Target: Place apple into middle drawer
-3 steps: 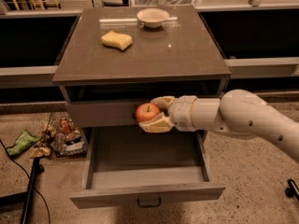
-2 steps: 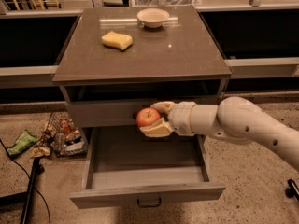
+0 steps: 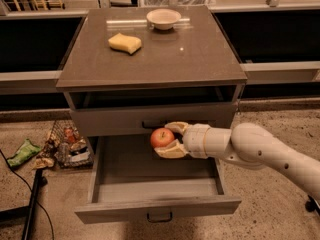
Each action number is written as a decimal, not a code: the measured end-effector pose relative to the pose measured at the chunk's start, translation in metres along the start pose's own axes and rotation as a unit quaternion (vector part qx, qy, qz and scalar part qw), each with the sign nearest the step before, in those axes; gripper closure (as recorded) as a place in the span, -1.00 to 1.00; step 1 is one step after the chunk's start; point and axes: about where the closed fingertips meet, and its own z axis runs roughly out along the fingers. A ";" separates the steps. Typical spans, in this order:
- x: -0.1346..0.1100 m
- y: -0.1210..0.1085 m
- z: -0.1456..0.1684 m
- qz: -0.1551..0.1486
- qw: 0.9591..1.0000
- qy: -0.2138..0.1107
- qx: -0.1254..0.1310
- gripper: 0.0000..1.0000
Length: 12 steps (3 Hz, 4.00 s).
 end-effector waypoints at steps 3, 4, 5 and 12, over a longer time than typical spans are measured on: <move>0.069 0.000 0.011 0.022 0.999 -0.004 0.024 1.00; 0.089 0.000 0.017 0.031 0.999 0.008 0.028 1.00; 0.115 -0.001 0.023 0.045 0.998 0.021 0.032 1.00; 0.248 -0.008 0.063 0.129 0.982 0.139 0.007 -0.92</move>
Offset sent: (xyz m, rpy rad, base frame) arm 0.0032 -0.0273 -0.0684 0.0372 0.0128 -0.0689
